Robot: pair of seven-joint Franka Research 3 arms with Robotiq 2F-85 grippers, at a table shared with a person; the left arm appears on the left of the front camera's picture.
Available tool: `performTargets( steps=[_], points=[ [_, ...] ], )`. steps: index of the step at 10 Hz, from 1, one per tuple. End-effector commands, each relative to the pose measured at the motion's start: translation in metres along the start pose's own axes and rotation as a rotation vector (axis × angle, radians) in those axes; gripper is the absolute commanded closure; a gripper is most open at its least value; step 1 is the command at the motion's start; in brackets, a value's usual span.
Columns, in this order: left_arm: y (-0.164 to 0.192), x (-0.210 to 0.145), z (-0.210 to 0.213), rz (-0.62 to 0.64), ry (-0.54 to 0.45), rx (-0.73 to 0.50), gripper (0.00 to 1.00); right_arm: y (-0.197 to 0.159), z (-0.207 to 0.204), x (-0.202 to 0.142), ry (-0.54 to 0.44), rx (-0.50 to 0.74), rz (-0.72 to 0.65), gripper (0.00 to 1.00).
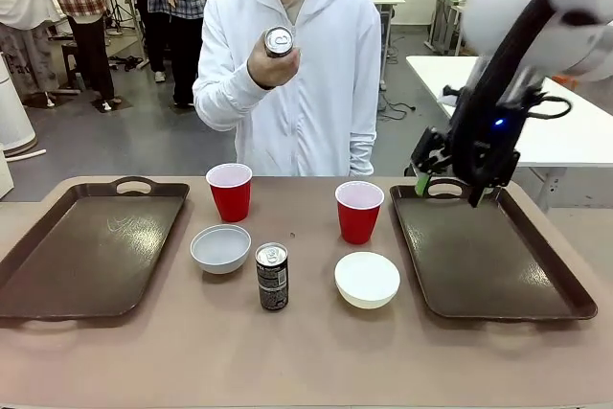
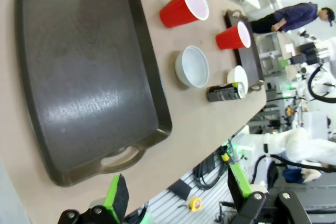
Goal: Prepare tableware on both trays.
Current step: Pick up a Picnic Bowl from the table and place it on a Handle tray.
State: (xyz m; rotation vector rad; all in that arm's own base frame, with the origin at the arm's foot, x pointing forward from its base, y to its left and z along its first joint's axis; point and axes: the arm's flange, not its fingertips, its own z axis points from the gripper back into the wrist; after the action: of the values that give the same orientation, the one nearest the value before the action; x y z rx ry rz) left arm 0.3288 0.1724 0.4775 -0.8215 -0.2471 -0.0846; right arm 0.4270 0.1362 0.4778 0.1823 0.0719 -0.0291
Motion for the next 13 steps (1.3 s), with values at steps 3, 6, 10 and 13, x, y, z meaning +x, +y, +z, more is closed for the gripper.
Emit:
performTargets(
  steps=[3, 6, 10, 13],
  points=[
    [0.001, -0.001, 0.002, -0.003, -0.003, -0.007, 0.00, 0.024, -0.042, 0.022, 0.015, -0.014, 0.117, 0.00],
    [0.001, -0.001, 0.002, -0.003, -0.003, -0.007, 0.00, 0.018, -0.034, 0.017, -0.026, -0.080, -0.006, 0.00],
    [0.001, -0.001, 0.002, -0.003, -0.003, -0.007, 0.00, 0.049, -0.066, -0.012, -0.160, -0.126, -0.007, 0.00],
    [0.001, -0.001, 0.002, -0.003, -0.003, -0.007, 0.00, 0.064, -0.098, -0.019, -0.165, -0.186, 0.024, 0.00]
  ],
)
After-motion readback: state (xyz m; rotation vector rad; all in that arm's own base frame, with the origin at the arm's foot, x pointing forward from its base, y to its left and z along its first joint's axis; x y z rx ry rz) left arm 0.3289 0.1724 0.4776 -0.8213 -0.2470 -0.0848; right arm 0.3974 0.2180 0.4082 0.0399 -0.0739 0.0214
